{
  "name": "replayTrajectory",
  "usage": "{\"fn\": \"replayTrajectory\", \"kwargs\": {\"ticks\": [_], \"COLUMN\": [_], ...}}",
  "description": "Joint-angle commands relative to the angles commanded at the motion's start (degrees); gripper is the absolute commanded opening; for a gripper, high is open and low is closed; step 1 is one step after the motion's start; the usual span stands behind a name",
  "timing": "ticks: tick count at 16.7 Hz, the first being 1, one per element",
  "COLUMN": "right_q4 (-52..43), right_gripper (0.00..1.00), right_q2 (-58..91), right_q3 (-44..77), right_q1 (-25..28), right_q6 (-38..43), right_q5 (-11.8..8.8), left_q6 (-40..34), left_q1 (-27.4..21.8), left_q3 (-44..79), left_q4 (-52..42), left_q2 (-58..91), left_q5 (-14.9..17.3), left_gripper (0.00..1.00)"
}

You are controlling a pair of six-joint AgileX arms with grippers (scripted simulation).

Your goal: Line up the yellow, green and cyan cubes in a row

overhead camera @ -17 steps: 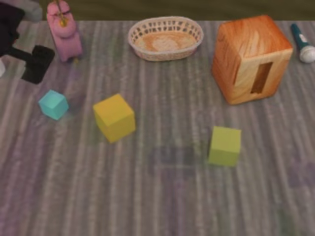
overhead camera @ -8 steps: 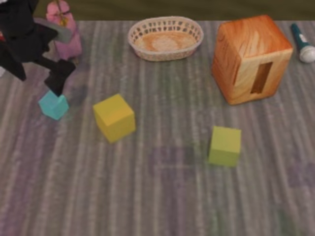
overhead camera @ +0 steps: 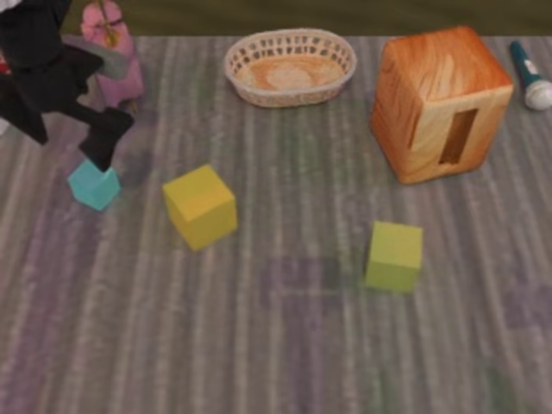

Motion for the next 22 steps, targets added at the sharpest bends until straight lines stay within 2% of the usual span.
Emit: {"fn": "replayTrajectory", "kwargs": {"ticks": [7,12,22], "right_q4": [0.0,0.0,0.0], "right_gripper": [1.00,1.00,1.00], "right_q2": [0.0,0.0,0.0], "right_q3": [0.0,0.0,0.0], "right_q1": [0.0,0.0,0.0], "right_q6": [0.0,0.0,0.0], "right_q5": [0.0,0.0,0.0], "left_q6": [0.1,0.1,0.1], "left_q1": [-0.1,-0.1,-0.1], "left_q3": [-10.2,-11.2,-11.2], "left_q4": [14.9,16.1,16.1], "left_q2": [4.2,4.8,4.8], "left_q5": [0.0,0.1,0.1], "left_gripper": [1.00,1.00,0.25]}}
